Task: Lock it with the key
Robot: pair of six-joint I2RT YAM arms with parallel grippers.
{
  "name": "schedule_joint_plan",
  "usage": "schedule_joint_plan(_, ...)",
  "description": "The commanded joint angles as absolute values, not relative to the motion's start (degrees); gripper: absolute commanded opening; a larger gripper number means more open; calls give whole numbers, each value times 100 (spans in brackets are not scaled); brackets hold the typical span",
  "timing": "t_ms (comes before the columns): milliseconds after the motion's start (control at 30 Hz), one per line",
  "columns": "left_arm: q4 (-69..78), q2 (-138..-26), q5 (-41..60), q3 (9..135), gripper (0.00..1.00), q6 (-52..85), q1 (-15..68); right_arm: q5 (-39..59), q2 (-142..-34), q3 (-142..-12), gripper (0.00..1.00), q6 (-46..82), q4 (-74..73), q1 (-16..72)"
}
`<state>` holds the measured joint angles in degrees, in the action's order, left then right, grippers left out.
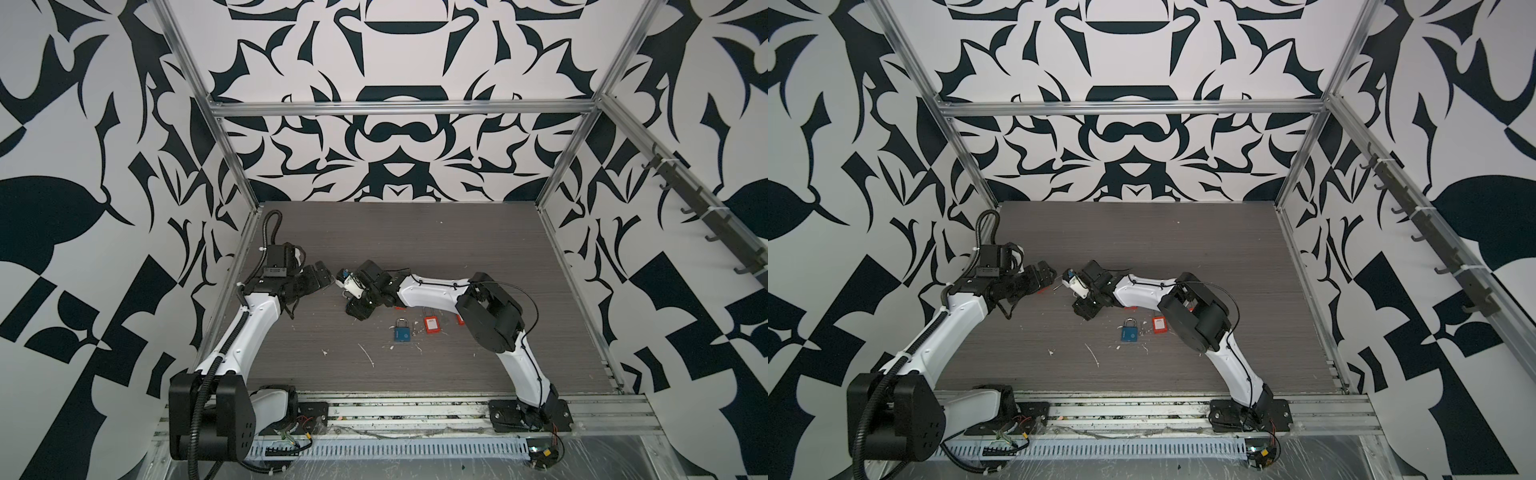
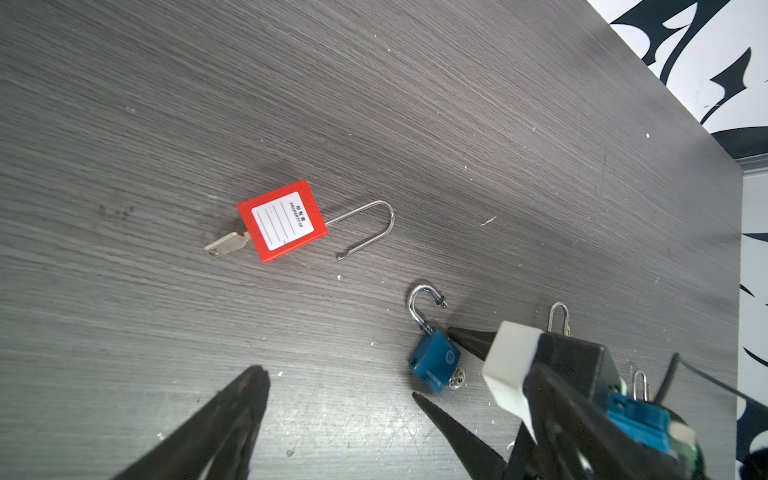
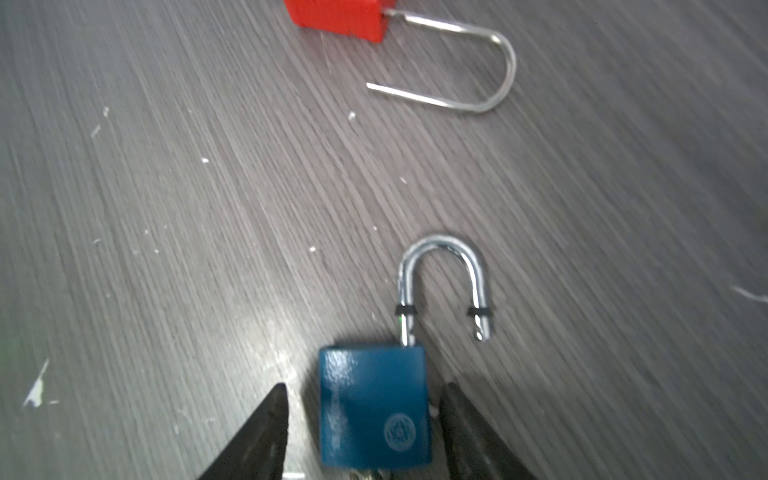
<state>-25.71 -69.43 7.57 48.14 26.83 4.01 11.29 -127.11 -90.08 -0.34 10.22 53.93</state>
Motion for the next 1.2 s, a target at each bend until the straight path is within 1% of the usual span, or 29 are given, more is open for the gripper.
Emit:
schedule_joint_plan(0,-2749,-6948,746,4904,99,2512,352,1024,-12722,-9215,57,-86,1100,5456)
schedule_joint_plan(100,-2794,-6957,714,4909,99,2436,329,967,-12769,-9292,51,-161,1160,5492)
schedule_joint_plan(200,-2821,-6972,698,4904,99,2384,284,906,-12738,-9314,49,-211,1285,5516)
schedule_joint_plan(333,-2831,-6994,694,4897,99,2319,246,727,-12700,-9246,49,-282,1437,5544)
schedule_joint_plan(367,-2827,-6991,687,4895,99,2312,238,696,-12708,-9241,50,-315,1491,5548)
schedule_joint_plan(433,-2798,-7018,703,4870,99,2293,237,533,-12759,-9233,55,-318,1547,5570)
schedule_joint_plan(533,-2776,-7090,709,4869,99,2269,228,449,-12821,-9260,55,-308,1562,5583)
schedule_joint_plan(767,-2731,-7110,717,4817,99,2260,229,413,-12677,-9152,46,-401,1621,5600)
schedule_joint_plan(867,-2722,-7076,704,4799,99,2217,229,473,-12585,-9082,36,-531,1620,5599)
schedule_joint_plan(900,-2723,-7067,712,4803,99,2199,228,495,-12546,-9058,34,-588,1595,5599)
schedule_joint_plan(1067,-2709,-7022,759,4856,99,1998,229,673,-11909,-8558,27,-1095,941,5594)
schedule_joint_plan(1167,-2601,-6948,875,4823,99,1809,228,562,-11409,-8219,25,-1490,669,5566)
